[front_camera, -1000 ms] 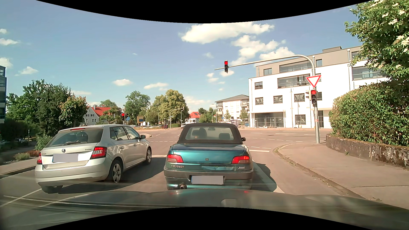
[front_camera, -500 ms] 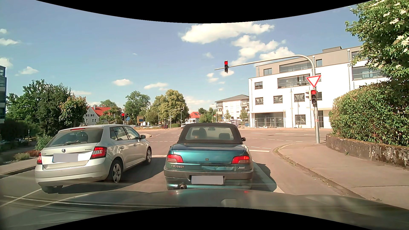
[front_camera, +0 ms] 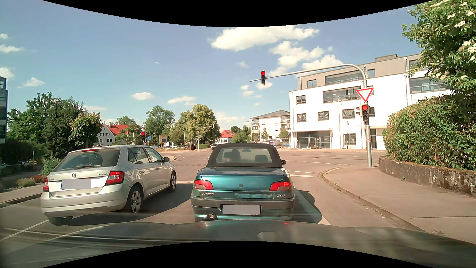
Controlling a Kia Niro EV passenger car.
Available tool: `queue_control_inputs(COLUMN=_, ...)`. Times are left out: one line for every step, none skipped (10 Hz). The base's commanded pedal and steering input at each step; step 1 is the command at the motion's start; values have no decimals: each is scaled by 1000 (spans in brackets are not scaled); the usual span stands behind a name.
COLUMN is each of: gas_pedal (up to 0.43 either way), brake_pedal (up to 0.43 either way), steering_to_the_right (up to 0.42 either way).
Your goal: Follow the waypoints while adhering to traffic rules and regulations
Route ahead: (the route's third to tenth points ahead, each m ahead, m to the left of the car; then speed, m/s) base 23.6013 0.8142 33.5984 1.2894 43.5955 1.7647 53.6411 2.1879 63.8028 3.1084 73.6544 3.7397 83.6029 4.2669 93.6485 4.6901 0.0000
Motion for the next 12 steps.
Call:
queue_control_inputs(gas_pedal=0, brake_pedal=634, steering_to_the_right=4)
queue_control_inputs(gas_pedal=0, brake_pedal=634, steering_to_the_right=3)
queue_control_inputs(gas_pedal=0, brake_pedal=634, steering_to_the_right=3)
queue_control_inputs(gas_pedal=0, brake_pedal=628, steering_to_the_right=3)
queue_control_inputs(gas_pedal=0, brake_pedal=634, steering_to_the_right=3)
queue_control_inputs(gas_pedal=0, brake_pedal=634, steering_to_the_right=4)
queue_control_inputs(gas_pedal=0, brake_pedal=634, steering_to_the_right=4)
queue_control_inputs(gas_pedal=0, brake_pedal=628, steering_to_the_right=3)
queue_control_inputs(gas_pedal=0, brake_pedal=634, steering_to_the_right=3)
queue_control_inputs(gas_pedal=0, brake_pedal=634, steering_to_the_right=4)
queue_control_inputs(gas_pedal=0, brake_pedal=634, steering_to_the_right=4)
queue_control_inputs(gas_pedal=0, brake_pedal=628, steering_to_the_right=4)
